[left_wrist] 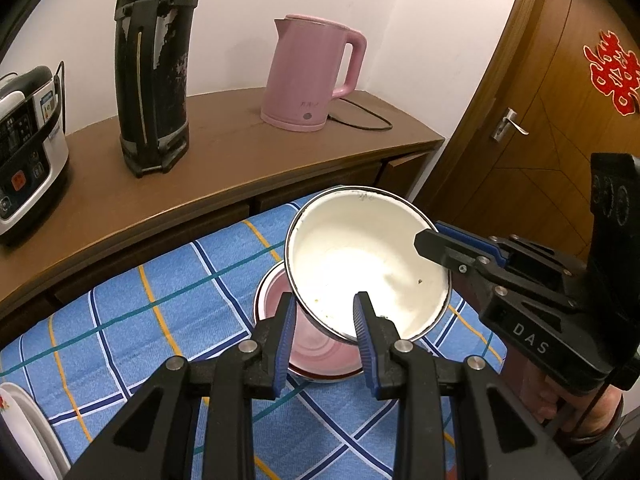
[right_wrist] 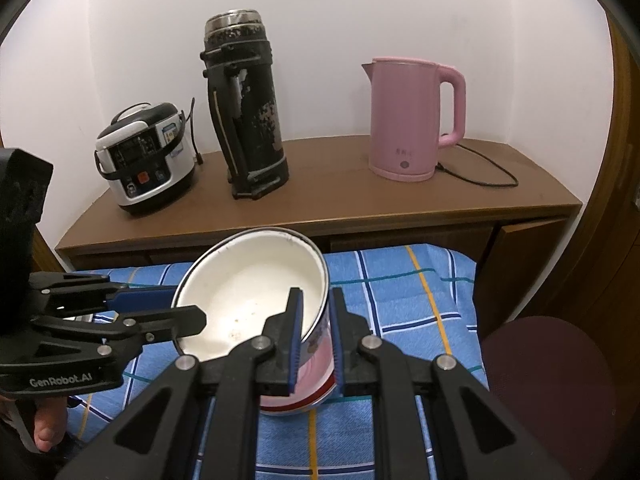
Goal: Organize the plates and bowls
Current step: 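Lower the white enamel bowl into the pink bowl with the left tool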
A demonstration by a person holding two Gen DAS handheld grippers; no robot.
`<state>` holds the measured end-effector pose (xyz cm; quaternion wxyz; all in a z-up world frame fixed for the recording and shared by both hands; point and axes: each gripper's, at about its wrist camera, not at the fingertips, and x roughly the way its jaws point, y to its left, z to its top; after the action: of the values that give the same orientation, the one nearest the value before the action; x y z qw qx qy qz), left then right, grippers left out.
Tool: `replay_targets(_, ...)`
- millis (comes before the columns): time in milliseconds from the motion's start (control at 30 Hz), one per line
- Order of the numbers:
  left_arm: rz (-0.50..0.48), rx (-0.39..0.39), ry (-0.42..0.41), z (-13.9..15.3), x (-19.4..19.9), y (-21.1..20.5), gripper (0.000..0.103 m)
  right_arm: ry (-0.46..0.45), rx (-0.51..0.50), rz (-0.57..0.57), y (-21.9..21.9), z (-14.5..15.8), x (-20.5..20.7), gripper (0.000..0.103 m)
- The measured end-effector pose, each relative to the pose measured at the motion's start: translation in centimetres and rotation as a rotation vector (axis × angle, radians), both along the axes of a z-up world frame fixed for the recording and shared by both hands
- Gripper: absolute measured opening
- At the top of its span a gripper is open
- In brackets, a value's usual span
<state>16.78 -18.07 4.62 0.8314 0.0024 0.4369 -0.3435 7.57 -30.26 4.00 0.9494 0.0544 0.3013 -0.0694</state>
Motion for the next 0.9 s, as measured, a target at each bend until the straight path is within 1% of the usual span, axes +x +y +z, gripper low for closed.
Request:
replay_targets(467,-0.006,0.016,0.057,-1.8,1.1,-0.5,0.032,0.049,0.008,-0.003,-0.5,-1.6,1.2,0.014)
replay_targets(900,-0.001,0.035,0.062,-2.3,1.3,-0.9,0.032,0.079,0.028,-0.006,-0.7,-3.0,1.7,0.014)
